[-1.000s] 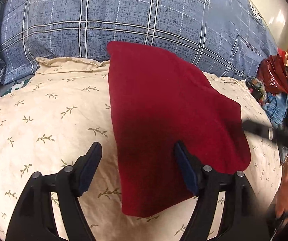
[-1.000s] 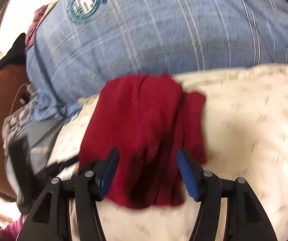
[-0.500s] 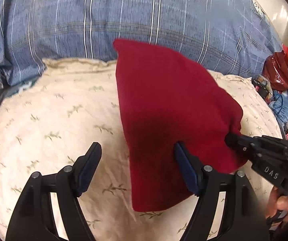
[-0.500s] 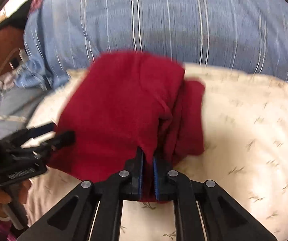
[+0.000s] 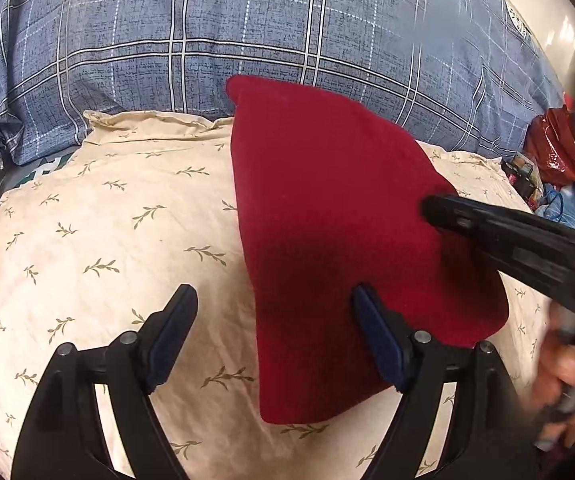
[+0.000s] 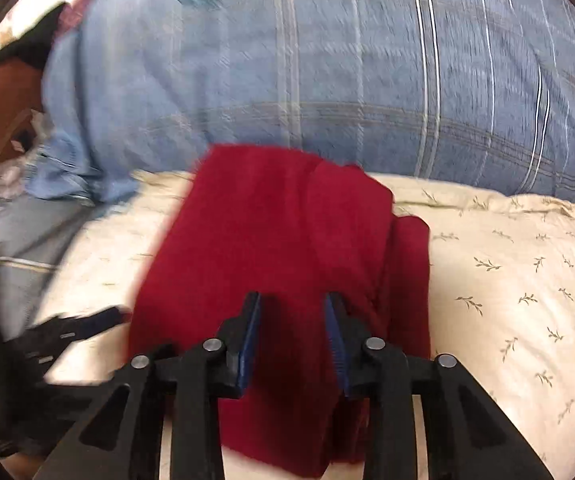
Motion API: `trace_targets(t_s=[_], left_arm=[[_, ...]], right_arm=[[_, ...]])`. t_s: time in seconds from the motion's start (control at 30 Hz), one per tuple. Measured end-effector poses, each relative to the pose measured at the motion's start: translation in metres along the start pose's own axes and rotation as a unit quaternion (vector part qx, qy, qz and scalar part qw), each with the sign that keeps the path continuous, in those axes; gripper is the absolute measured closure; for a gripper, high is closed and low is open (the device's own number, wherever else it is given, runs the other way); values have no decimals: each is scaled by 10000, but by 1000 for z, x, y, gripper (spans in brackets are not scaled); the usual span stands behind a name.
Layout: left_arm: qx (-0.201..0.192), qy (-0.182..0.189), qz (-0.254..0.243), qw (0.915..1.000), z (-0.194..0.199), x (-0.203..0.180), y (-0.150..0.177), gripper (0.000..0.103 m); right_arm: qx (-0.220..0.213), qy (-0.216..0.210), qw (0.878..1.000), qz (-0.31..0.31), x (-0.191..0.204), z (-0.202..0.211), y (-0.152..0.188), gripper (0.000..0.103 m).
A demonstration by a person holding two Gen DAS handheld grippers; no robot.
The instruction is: Fold small clothes
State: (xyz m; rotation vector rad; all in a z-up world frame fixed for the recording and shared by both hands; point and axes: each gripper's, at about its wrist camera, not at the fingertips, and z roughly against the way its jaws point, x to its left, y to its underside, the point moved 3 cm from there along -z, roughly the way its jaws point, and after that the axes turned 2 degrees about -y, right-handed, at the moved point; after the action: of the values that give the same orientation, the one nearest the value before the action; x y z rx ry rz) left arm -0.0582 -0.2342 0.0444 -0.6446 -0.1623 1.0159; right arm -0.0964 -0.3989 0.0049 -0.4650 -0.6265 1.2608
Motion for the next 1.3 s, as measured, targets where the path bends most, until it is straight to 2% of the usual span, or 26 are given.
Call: trace_targets(t_s=[0.03, 0.17, 0.3, 0.33, 0.4, 0.47, 0.6, 0.7, 0.8, 0.9, 0.93, 0.97, 1.0, 1.07, 1.1, 1.13, 1.2, 1.27, 1.3], left_arm=[[-7, 2, -11, 10000, 0, 0, -1, 21], [13, 27, 21, 10000, -3, -1, -3, 19], [5, 4, -20, 10000, -3, -3, -2, 19], [-7, 5, -21, 10000, -2, -2, -2, 19], [-20, -2, -18, 10000, -3, -2, -1, 19], [-23, 5, 0, 10000, -3, -2, -1, 19], [4, 0, -33, 10000, -4, -4, 1, 19], [13, 6, -36, 10000, -3, -4, 3, 18], [151, 195, 103, 9996, 0, 1, 2, 18], [58, 416, 279, 9987, 9, 9, -4, 18], [-34, 438, 326, 9985, 11, 14, -8, 18], [-66, 450, 346, 9984, 12, 16, -11, 17], [-58, 483, 365, 9981, 11, 19, -13, 17], [73, 629, 426, 9971, 3, 23, -17, 16], [134, 700, 442, 9965, -1, 25, -18, 16], [196, 806, 455, 9955, -6, 25, -19, 13], [238, 962, 475, 9939, -12, 26, -21, 9], [248, 1089, 468, 9926, -18, 22, -24, 0], [254, 1123, 464, 9923, -22, 20, -24, 0]], right_arm=[[6, 40, 10000, -20, -4, -7, -3, 88], [-78, 70, 9999, -124, -14, -24, -13, 91], [-22, -9, 9998, -209, -15, -14, -13, 90], [-35, -60, 9997, -255, -14, -5, -11, 85], [-152, -102, 9995, -268, -9, 12, -6, 84], [-278, -82, 9994, -186, -6, 26, 1, 76], [-51, 185, 9998, -50, -12, 16, 19, 80], [-100, 284, 9995, 40, -13, 12, 21, 82], [-74, 284, 9996, 37, -13, 20, 20, 82], [-232, 87, 9994, -230, -20, 33, 18, 70], [-350, 67, 9986, -381, -26, 38, 17, 52], [-460, 80, 9976, -513, -33, 41, 14, 29], [-604, 60, 9959, -677, -43, 42, 12, 22], [-578, -71, 9943, -897, -58, 34, 10, 20], [-308, -358, 9925, -1127, -69, 18, 9, 20], [-308, -358, 9925, -1127, -69, 18, 9, 20], [-136, -720, 9869, -1437, -80, 1, 10, 20], [-103, -1124, 9789, -1702, -86, -14, 11, 16], [-72, -1348, 9746, -1785, -89, -24, 10, 16]])
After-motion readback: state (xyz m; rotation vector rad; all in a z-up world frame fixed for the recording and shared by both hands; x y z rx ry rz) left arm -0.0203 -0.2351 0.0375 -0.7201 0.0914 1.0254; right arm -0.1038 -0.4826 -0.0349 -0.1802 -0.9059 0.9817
